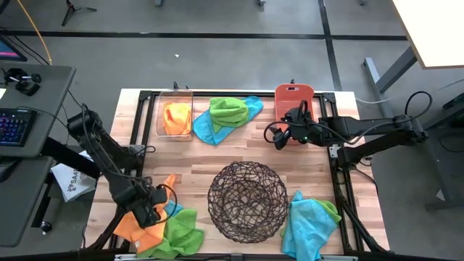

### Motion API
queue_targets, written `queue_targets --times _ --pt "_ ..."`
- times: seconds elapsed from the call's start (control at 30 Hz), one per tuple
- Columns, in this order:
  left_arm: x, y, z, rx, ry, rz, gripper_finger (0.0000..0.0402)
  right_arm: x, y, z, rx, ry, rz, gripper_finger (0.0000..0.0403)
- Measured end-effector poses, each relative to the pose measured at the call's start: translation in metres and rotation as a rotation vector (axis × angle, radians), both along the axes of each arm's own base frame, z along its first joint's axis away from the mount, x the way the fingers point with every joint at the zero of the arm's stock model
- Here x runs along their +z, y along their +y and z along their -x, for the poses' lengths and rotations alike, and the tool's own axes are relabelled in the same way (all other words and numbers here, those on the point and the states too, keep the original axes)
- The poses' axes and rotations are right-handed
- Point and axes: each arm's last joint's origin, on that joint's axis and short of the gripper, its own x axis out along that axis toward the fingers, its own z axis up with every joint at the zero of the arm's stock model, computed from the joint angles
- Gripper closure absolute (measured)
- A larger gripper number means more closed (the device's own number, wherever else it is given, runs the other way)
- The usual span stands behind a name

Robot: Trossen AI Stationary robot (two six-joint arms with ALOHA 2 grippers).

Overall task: Sort microfiber towel by color & place in baskets
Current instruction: Put the orange towel into the transparent bin

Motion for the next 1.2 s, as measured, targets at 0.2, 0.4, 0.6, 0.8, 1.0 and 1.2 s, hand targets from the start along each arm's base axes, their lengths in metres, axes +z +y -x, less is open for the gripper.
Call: queue_targets --times 0.2,0.4,0.6,0.8,1.0,1.2 --pt "0.005 0.002 -0.004 0.038 -0.037 0.044 0.0306 -0.001 0.0 0.001 0.0 0.017 0.001 0.0105" --pt "0.04 0.03 -0.005 0.072 -0.152 -0.001 0.0391 0.001 0.001 0.001 0.01 -0.003 0.004 0.0105" --pt "0.136 0.087 -0.007 0.161 -0.507 -0.178 0.04 0.025 0.007 0.003 0.078 -0.109 0.057 0.0105" --pt "0.212 0.139 -0.028 0.206 -0.82 -0.494 0.0401 0.062 0.008 0.014 0.128 -0.283 0.138 0.0105" --pt "0.25 0.178 -0.061 0.105 -0.834 -0.861 0.0401 0.081 0.008 0.021 0.148 -0.407 0.203 0.0105" --pt "0.321 0.212 -0.041 0.328 -0.884 -1.191 0.0401 0.08 0.008 0.019 0.152 -0.4 0.211 0.0105"
